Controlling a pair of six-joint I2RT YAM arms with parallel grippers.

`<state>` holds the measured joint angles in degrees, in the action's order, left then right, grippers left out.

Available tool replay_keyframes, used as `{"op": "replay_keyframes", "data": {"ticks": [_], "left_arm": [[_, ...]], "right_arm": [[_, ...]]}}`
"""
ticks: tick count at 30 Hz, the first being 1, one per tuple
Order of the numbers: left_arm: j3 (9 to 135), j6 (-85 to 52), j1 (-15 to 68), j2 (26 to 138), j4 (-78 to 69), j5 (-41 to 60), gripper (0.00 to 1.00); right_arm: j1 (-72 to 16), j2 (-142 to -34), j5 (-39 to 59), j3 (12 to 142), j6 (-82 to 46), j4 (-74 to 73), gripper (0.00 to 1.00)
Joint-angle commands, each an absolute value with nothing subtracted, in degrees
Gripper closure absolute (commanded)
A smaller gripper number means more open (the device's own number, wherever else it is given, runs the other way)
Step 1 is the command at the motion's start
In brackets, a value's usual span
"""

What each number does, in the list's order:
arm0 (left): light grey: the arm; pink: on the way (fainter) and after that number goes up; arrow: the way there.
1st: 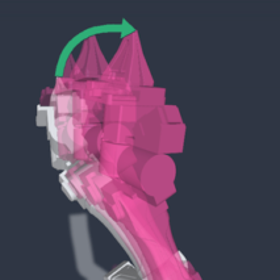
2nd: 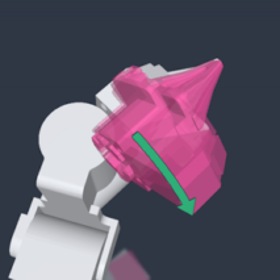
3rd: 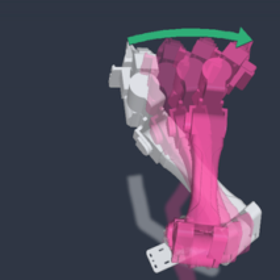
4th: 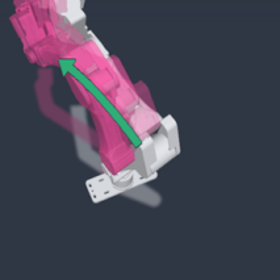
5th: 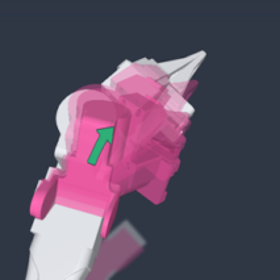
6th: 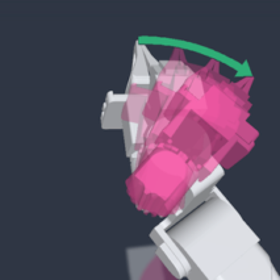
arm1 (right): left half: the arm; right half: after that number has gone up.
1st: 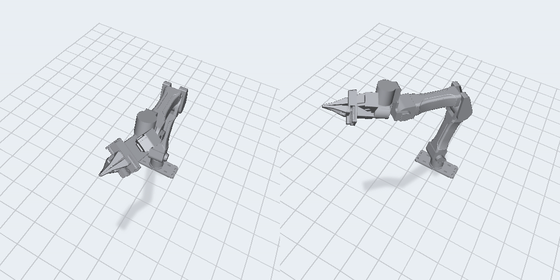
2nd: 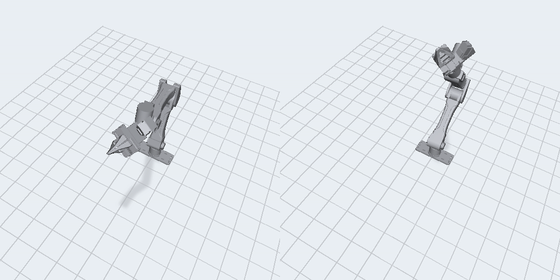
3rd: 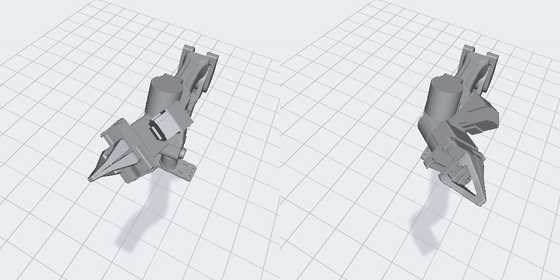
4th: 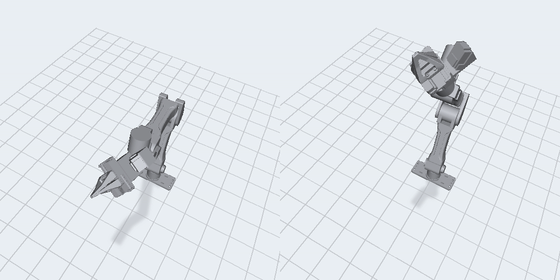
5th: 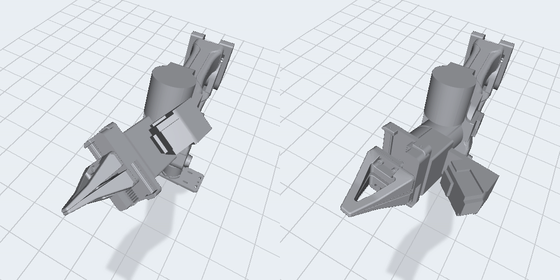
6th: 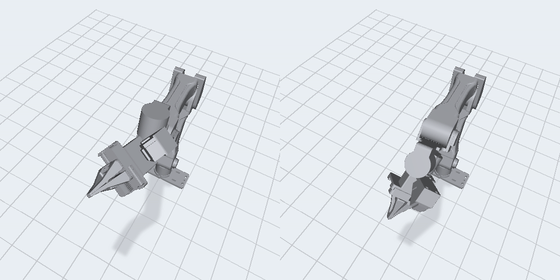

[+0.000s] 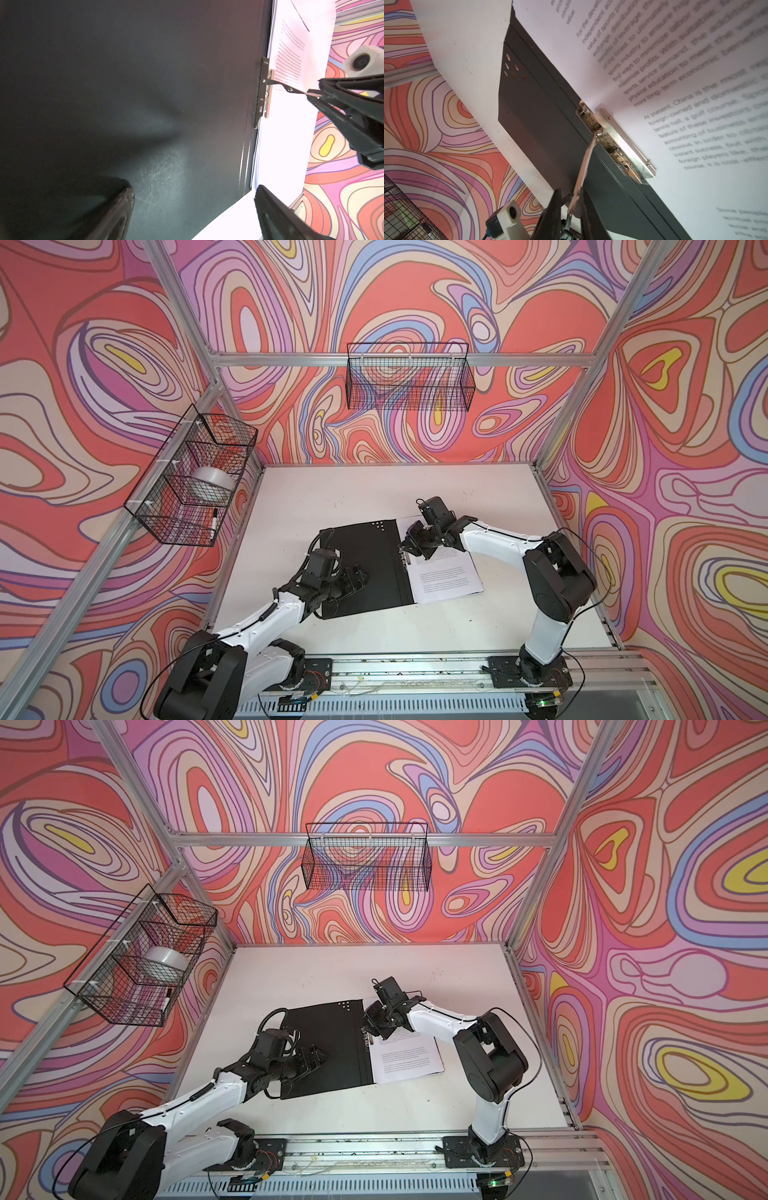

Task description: Put the files into the folder

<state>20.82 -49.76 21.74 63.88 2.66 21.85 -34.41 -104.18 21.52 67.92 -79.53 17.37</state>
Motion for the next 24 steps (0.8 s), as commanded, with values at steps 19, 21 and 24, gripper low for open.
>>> {"op": "replay_keyframes", "data": {"ticks": [19,21,24], "left_arm": [[18.7,-50.4,21.6,65.0,7.4,19.6,0.09],[18.7,-50.4,21.5,65.0,7.5,19.4,0.09],[18.7,-50.6,21.6,65.5,7.6,19.3,0.09]], "right_arm": [[-34.4,-102.7,22.7,65.5,-78.7,19.1,0.86],[-34.4,-102.2,22.8,65.0,-78.7,19.1,0.87],[-34.4,-101.9,22.7,64.0,-78.9,19.1,0.88]]}}
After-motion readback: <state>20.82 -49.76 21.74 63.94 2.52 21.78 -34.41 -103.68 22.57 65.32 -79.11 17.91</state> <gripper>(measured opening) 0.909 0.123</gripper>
